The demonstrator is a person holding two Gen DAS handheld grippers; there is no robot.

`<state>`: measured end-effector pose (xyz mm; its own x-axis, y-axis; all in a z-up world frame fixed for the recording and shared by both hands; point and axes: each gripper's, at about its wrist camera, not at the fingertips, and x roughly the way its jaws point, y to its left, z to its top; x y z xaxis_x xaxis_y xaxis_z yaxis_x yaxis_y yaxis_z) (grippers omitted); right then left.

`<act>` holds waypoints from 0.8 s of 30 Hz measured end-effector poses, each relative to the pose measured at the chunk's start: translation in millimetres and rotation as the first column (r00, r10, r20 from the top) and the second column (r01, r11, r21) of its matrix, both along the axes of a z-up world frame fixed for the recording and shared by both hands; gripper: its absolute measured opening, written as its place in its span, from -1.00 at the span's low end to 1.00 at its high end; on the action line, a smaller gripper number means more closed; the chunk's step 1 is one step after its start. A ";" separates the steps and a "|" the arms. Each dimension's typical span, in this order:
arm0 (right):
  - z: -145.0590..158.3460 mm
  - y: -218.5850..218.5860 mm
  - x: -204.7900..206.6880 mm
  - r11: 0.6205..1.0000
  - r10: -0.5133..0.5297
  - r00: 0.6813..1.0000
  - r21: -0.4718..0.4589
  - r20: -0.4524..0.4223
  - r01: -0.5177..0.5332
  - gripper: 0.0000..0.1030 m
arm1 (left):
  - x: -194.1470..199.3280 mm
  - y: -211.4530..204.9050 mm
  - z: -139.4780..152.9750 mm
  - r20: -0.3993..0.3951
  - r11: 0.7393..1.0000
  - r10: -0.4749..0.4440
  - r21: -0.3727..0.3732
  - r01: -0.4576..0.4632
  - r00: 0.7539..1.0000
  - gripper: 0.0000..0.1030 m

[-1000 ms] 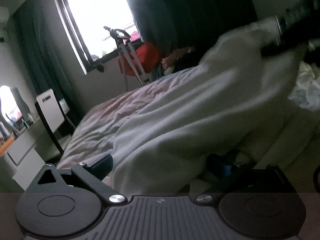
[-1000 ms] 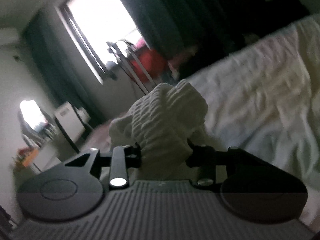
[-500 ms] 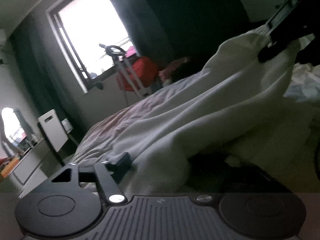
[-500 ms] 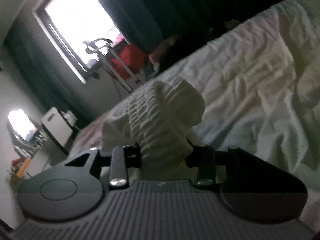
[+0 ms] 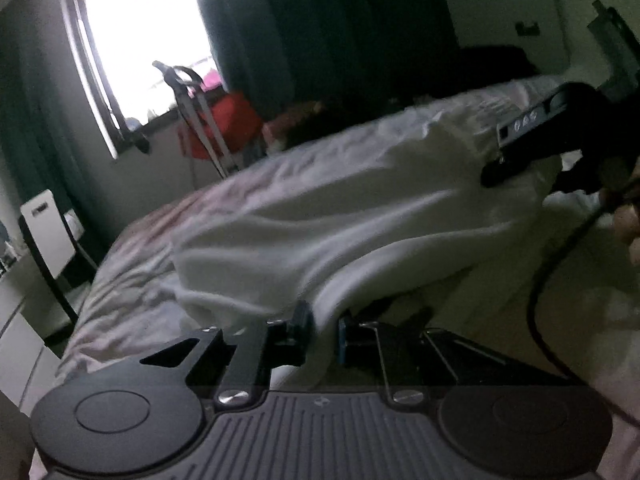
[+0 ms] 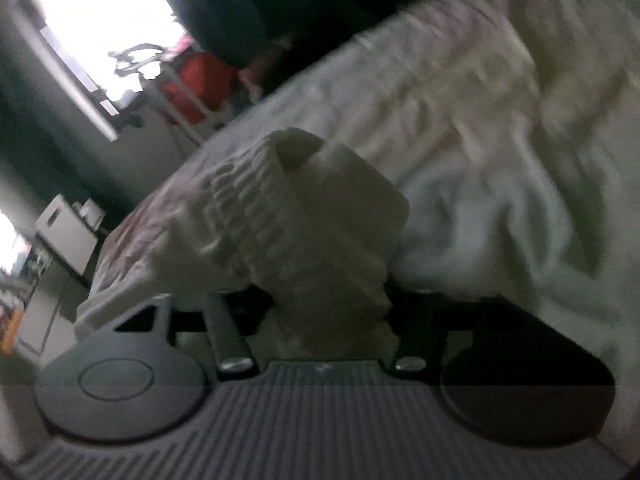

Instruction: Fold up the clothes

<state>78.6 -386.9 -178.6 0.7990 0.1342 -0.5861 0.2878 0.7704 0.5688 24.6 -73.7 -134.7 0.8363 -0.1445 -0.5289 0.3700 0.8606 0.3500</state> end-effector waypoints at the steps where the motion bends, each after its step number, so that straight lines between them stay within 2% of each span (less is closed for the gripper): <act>1: 0.4 -5.9 -3.5 0.999 -0.016 1.000 0.040 -0.017 0.016 0.54 | 0.9 0.0 -2.1 -0.010 1.000 -0.003 0.007 0.003 1.000 -0.72; 4: 8.1 -18.3 -15.6 0.990 -0.019 1.000 0.137 -0.023 0.022 0.54 | 0.9 1.7 -2.5 -0.015 1.000 -0.002 0.011 0.002 1.000 -0.72; 7: 23.3 -28.9 -33.0 0.981 -0.034 0.999 0.192 0.021 0.030 0.54 | 5.9 3.3 -3.0 -0.020 1.000 0.003 0.006 -0.003 1.000 -0.70; 11: 48.5 -40.4 -46.0 0.985 -0.108 0.988 0.148 0.111 0.091 0.55 | 8.5 2.7 -2.6 -0.028 1.000 0.010 0.008 -0.010 1.000 -0.67; 13: 55.2 -49.0 -43.4 0.983 -0.111 0.981 0.159 0.157 0.086 0.54 | 9.6 2.7 -1.8 -0.034 1.000 0.014 0.002 -0.014 0.999 -0.63; 14: 56.7 -54.8 -36.0 0.981 -0.083 0.982 0.186 0.170 0.051 0.54 | 10.3 2.5 -1.4 -0.037 1.000 0.015 0.001 -0.015 0.999 -0.61; 17: 51.8 -67.5 1.9 0.942 0.047 0.989 0.322 0.139 -0.090 0.53 | 9.8 -0.1 -2.3 -0.043 1.000 0.006 0.007 -0.006 0.999 -0.51; 18: 48.8 -70.9 15.6 0.930 0.061 0.992 0.354 0.112 -0.098 0.51 | 9.2 -2.0 -3.4 -0.039 1.000 0.003 0.019 -0.003 0.999 -0.51; 22: 36.7 -76.7 56.9 0.931 0.081 0.997 0.356 0.003 -0.077 0.53 | 8.8 -4.3 -7.8 -0.031 0.999 -0.004 0.045 0.005 1.000 -0.51; 24: 23.9 -74.8 76.8 0.893 0.161 0.987 0.429 -0.013 -0.140 0.53 | 11.7 -2.2 -6.9 -0.040 1.000 0.003 0.028 -0.002 0.999 -0.51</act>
